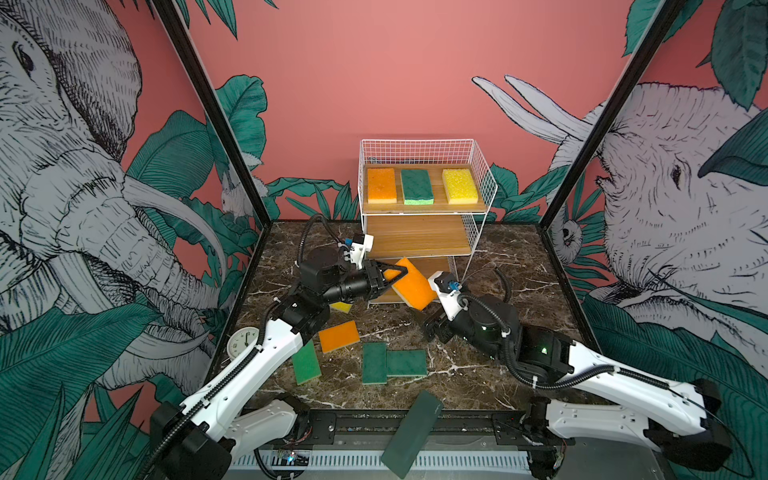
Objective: Arrange cleaning sponges on a shelf
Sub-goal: Pick up the cleaning sponge from the bottom-right of the table.
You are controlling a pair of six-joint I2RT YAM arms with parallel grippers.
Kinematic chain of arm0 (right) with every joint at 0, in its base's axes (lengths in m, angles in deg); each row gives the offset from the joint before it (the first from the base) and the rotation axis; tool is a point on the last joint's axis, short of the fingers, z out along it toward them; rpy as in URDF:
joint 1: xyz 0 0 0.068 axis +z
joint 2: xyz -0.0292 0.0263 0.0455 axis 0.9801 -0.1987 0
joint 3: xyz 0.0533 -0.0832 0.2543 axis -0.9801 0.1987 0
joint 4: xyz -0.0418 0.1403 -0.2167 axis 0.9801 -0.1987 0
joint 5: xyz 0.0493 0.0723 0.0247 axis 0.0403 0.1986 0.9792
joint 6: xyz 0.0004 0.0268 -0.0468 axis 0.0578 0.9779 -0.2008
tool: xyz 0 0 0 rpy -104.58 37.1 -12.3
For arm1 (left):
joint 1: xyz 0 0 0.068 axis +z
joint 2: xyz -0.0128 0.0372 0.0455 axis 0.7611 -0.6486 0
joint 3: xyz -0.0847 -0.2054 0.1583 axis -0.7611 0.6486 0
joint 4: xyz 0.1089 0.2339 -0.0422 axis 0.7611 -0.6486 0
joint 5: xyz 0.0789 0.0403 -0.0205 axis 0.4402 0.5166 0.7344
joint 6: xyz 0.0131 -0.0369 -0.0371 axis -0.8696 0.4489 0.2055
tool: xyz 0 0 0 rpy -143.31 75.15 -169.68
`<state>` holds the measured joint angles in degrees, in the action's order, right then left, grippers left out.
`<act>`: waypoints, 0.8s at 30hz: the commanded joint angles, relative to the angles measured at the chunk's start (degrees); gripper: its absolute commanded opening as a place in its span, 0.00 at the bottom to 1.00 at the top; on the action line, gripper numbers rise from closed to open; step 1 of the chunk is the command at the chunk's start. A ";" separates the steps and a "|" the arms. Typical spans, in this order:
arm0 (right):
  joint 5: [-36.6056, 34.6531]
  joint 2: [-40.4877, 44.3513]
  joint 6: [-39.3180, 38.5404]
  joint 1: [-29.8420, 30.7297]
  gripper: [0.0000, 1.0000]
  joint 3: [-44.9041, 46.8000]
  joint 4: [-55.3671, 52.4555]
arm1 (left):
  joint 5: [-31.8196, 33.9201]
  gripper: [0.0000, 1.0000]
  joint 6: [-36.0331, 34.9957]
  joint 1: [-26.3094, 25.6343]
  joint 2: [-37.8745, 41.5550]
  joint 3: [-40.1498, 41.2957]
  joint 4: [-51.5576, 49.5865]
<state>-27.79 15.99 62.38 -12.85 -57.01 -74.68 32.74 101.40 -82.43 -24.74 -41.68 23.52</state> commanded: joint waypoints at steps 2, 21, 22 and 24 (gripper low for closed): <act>0.90 -0.30 0.31 -0.50 0.90 -0.25 4.30 | -1.34 0.19 0.41 -0.47 1.46 0.37 0.94; 0.03 1.83 0.83 -2.05 0.78 0.38 1.41 | 0.27 0.22 -4.76 -0.48 1.05 -1.80 -4.16; 0.42 1.68 0.83 -2.07 0.79 0.26 1.45 | -0.36 0.20 -5.04 -0.54 0.78 -2.20 -4.33; 0.92 1.37 0.58 -2.05 0.85 0.10 1.39 | -1.64 0.16 -5.57 -0.53 0.20 -2.91 -4.89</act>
<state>-26.74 16.76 62.44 -14.53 -57.01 -75.37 32.84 97.62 -82.56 -24.79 -42.53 19.59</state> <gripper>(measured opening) 0.833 0.178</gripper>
